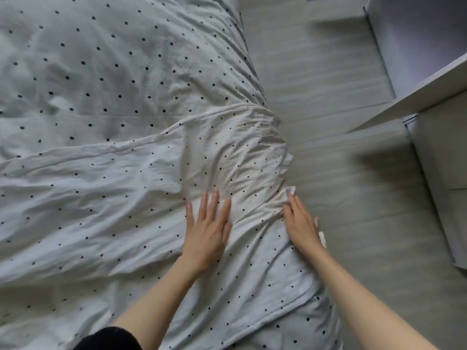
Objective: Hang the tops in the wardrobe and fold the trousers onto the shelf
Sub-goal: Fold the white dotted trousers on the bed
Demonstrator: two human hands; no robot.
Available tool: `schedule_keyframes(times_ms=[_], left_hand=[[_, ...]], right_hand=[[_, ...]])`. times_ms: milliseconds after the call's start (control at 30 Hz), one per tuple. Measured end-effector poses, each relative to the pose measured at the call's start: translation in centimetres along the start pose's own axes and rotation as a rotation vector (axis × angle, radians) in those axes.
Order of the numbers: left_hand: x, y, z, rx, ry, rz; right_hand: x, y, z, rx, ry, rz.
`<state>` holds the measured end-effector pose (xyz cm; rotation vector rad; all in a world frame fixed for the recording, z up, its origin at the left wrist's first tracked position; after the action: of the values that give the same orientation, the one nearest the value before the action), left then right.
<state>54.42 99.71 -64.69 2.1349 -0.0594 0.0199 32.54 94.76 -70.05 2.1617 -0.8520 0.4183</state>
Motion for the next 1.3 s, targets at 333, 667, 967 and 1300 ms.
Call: schedule_keyframes(times_ms=[333,667,967,1300], left_hand=[[-5.9,1.5,-8.5,-0.138,-0.133,-0.051],[-12.1,-2.2,-11.2,0.042,-0.289,0.098],[-16.6,-4.7,-14.5,0.155,-0.491,0.072],[-11.3,-6.5,-18.1,0.192,-0.432,0.123]], right_hand=[[-11.4,2.2,-9.7,-0.131,-0.403,0.128],[-14.8,5.2,-10.7,-0.565,-0.614,0.607],[-17.4,9.8,-17.0,-0.794,-0.678,0.600],[-10.0,3.6,-19.1,-0.324,-0.311,0.007]])
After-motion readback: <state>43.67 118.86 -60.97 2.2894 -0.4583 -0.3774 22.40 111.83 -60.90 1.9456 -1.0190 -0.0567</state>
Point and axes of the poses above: each hand's wrist, its own z-axis towards the middle knuckle, its own y-axis out of the back of the hand, x = y × z, the point moved 9 cm from there along z, towards the middle knuckle, and after that the axes turned 9 degrees about z, right-handed, at the moved point
